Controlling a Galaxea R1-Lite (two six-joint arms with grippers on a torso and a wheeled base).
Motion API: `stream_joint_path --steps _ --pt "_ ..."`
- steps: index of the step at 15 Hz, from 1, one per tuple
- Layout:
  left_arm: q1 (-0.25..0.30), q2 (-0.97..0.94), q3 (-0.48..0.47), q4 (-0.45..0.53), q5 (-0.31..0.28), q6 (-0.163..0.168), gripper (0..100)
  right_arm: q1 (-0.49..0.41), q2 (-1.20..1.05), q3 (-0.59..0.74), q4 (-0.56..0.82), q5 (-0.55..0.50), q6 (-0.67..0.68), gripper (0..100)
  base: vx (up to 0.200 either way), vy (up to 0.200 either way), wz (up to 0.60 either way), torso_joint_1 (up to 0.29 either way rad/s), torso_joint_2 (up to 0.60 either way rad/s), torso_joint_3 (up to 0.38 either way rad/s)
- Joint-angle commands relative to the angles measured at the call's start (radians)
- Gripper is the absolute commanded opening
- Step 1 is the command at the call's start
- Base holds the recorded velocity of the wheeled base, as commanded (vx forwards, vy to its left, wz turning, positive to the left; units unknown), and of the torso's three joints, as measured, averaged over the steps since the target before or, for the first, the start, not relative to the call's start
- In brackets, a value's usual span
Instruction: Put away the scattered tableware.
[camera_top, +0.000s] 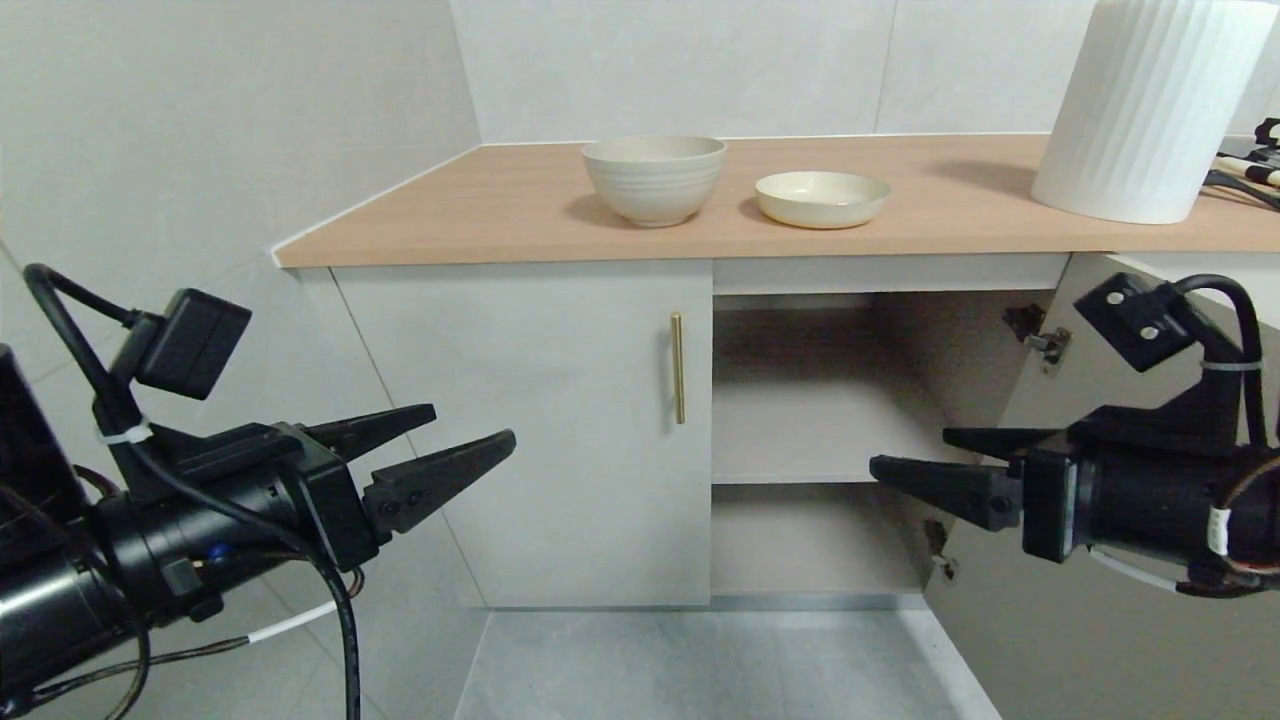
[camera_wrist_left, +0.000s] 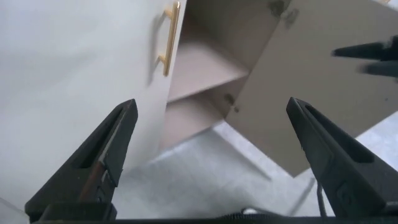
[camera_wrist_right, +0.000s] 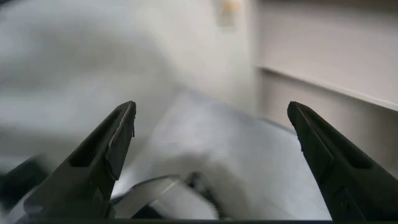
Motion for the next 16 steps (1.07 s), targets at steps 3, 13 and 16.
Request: stream_joint_path --steps 3,13,16 --pt "0.004 0.003 -0.016 -0.001 0.000 -0.002 100 -0.011 0.064 -0.044 0.004 -0.077 0.001 100 0.000 0.000 0.00 0.000 0.00 0.000" --pt "0.002 0.027 -0.030 0.007 -0.003 0.004 100 -0.006 0.043 -0.006 -0.008 -0.077 0.001 100 0.100 0.000 0.00 0.000 0.00 0.003" --pt "0.002 0.041 -0.033 0.007 -0.003 0.004 100 -0.005 0.021 -0.003 0.003 -0.071 -0.001 100 0.200 0.000 0.00 0.004 0.01 -0.001"
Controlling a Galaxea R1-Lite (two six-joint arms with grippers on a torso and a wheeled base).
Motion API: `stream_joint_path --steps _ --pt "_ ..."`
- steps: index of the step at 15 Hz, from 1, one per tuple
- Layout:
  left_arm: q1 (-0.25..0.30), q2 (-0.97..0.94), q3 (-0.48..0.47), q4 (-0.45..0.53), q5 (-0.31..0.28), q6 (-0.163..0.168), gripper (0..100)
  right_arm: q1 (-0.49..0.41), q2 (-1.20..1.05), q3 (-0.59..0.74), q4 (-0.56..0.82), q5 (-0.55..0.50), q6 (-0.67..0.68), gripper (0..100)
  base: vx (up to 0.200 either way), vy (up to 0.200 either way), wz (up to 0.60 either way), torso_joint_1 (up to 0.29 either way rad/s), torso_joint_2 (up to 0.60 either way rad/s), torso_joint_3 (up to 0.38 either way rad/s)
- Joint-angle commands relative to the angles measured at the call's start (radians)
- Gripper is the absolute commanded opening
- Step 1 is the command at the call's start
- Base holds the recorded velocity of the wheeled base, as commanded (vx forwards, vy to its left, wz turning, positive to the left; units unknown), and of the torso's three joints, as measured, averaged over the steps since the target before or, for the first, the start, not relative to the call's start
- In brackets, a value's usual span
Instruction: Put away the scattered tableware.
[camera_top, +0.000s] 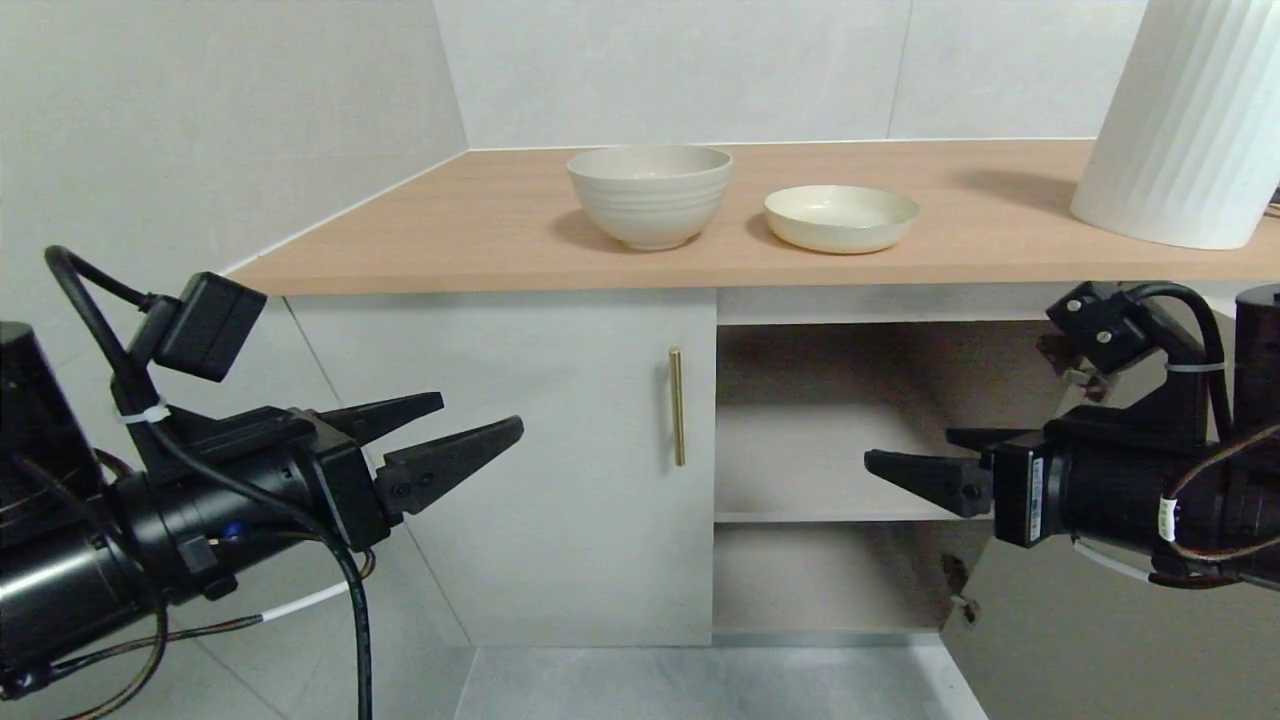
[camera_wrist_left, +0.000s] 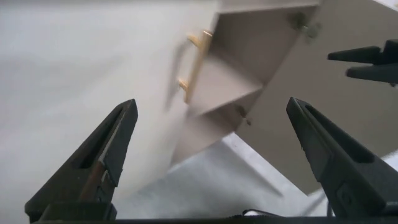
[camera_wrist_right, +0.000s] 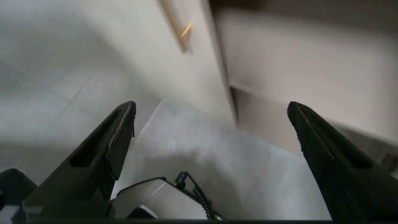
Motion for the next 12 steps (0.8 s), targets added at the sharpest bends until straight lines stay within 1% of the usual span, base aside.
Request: stream_joint_path --steps 1,4,7,12 --pt "0.000 0.013 -0.003 -0.002 0.000 0.000 100 0.001 -0.020 0.003 0.001 0.003 -0.001 100 0.200 0.000 0.00 -0.002 0.01 0.002" --pt "0.000 0.011 -0.006 -0.002 0.000 0.000 100 0.002 -0.030 0.010 0.001 0.011 -0.018 100 0.200 0.000 0.00 0.004 0.00 0.002" --pt "-0.004 -0.001 -0.004 -0.002 0.001 -0.002 100 0.002 -0.045 0.023 0.001 0.034 -0.035 100 0.000 0.000 0.00 0.000 0.00 0.000" --pt "-0.009 0.005 0.000 -0.002 -0.005 0.000 100 0.002 -0.054 0.026 0.001 0.037 -0.036 100 0.000 0.000 0.00 0.000 0.00 0.000"
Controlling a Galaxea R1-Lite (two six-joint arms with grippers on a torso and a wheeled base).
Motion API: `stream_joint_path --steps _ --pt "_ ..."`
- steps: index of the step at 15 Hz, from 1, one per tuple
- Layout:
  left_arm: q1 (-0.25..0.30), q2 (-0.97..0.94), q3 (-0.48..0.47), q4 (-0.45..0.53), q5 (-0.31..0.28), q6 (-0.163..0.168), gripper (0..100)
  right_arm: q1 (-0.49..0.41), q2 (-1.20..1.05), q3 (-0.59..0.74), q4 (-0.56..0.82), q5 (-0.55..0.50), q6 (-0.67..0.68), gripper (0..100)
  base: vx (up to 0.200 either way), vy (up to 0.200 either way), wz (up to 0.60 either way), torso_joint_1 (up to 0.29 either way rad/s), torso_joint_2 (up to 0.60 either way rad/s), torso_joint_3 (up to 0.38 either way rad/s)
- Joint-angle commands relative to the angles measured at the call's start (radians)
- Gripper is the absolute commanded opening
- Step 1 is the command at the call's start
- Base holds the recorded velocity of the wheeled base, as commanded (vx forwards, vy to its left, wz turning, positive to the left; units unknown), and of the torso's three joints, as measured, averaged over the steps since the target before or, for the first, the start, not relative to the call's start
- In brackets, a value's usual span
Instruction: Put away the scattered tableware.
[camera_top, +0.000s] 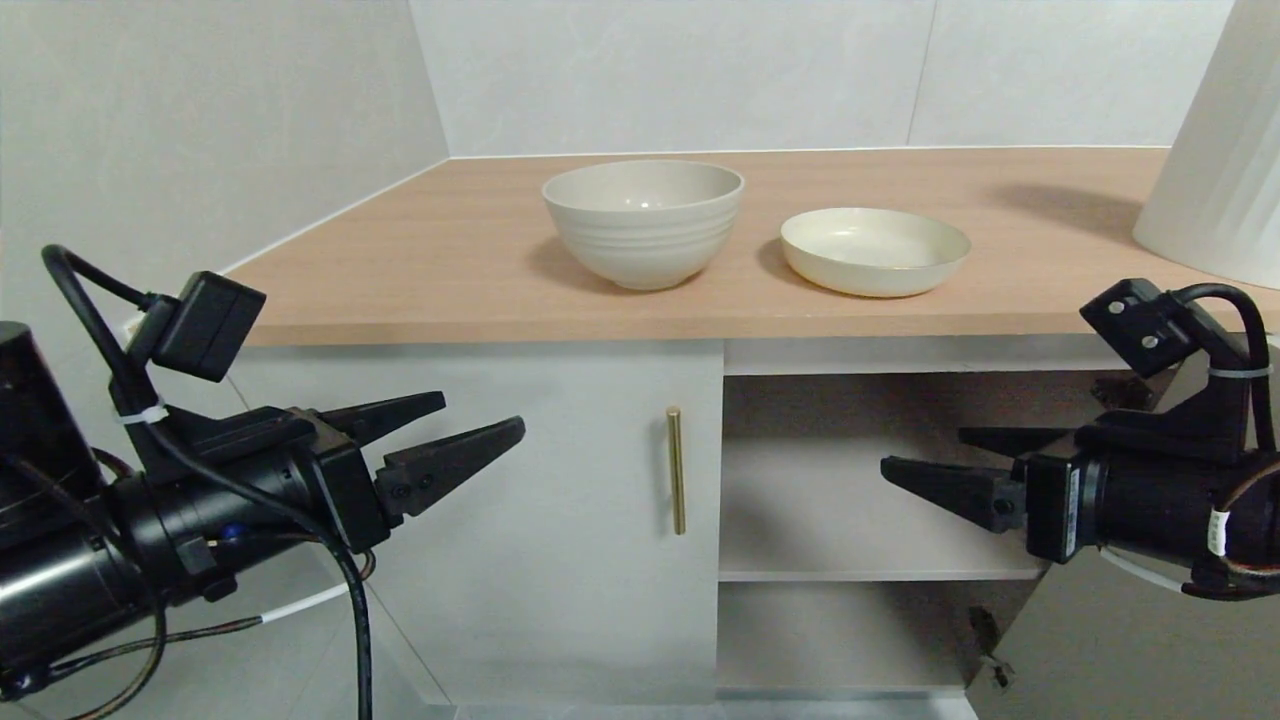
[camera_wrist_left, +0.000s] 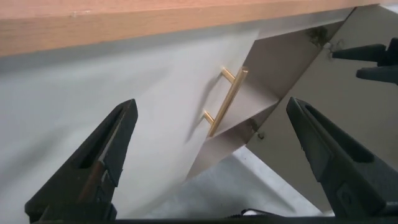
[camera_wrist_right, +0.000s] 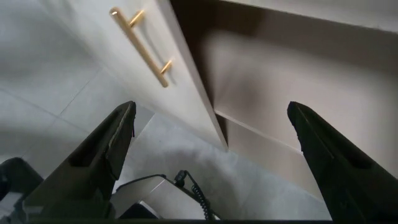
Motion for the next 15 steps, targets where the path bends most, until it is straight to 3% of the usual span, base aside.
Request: stream_joint_path --steps 1,6,15 --pt "-0.001 0.007 0.000 -0.001 -0.002 -0.001 100 0.000 -0.005 0.000 -0.001 0.000 0.000 100 0.000 0.000 0.00 0.000 0.00 0.000" --pt "-0.001 0.016 0.002 -0.001 -0.002 -0.001 100 0.000 -0.005 0.000 -0.001 0.000 0.000 100 0.000 0.000 0.00 0.052 -0.21 -0.203" --pt "-0.001 0.050 -0.009 -0.010 -0.004 -0.001 100 -0.002 0.003 -0.002 -0.001 0.001 -0.012 100 0.000 0.000 0.00 0.179 -0.50 -0.290"
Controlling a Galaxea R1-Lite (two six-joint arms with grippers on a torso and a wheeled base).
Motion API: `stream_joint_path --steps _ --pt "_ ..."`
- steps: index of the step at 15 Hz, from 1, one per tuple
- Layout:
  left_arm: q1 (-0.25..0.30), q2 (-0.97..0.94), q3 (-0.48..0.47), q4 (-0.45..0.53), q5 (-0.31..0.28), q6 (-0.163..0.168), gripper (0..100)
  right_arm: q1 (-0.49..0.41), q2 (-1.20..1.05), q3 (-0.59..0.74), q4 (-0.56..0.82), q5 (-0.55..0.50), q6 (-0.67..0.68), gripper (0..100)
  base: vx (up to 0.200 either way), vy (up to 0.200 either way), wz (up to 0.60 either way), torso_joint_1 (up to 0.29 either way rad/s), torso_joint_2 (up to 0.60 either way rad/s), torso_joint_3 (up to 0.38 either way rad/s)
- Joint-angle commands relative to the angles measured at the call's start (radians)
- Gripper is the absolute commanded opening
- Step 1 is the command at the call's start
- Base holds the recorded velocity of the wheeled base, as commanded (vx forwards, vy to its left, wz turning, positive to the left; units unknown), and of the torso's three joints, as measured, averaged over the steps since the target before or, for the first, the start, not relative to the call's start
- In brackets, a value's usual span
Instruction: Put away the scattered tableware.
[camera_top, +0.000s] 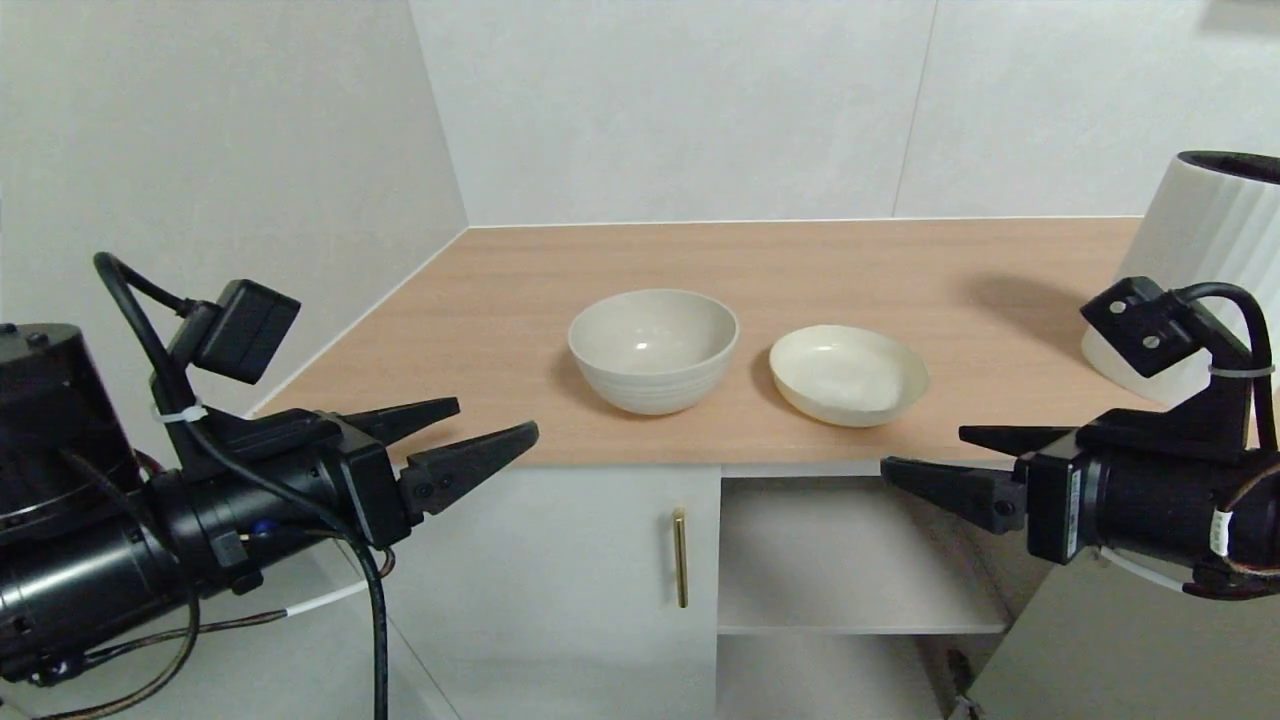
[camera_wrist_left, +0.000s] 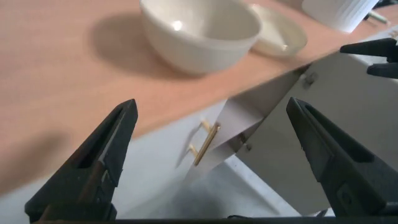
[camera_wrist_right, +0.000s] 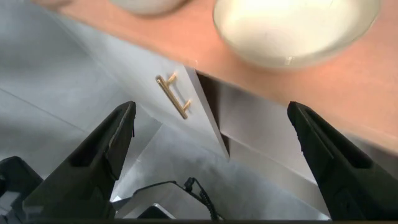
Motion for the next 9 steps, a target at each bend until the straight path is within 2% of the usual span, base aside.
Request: stream_joint_path --steps 1,5,6,9 --pt "0.000 0.011 -0.024 0.001 -0.002 0.000 100 0.000 0.013 -0.001 -0.003 0.006 0.000 100 0.000 0.000 0.00 0.193 -0.48 -0.276" --pt "0.000 0.040 -0.116 0.014 -0.008 -0.005 100 -0.002 0.027 -0.001 -0.006 0.007 0.000 100 0.000 0.000 0.00 0.210 -0.49 -0.281" --pt "0.000 0.043 -0.114 0.057 -0.003 -0.006 100 -0.005 0.039 -0.003 -0.009 0.006 0.000 100 0.000 0.000 0.00 0.222 -0.50 -0.286" --pt "0.003 0.018 -0.193 0.294 0.000 -0.020 100 -0.008 0.059 -0.006 -0.010 0.004 0.001 100 0.000 0.000 0.00 0.085 -0.17 -0.097"
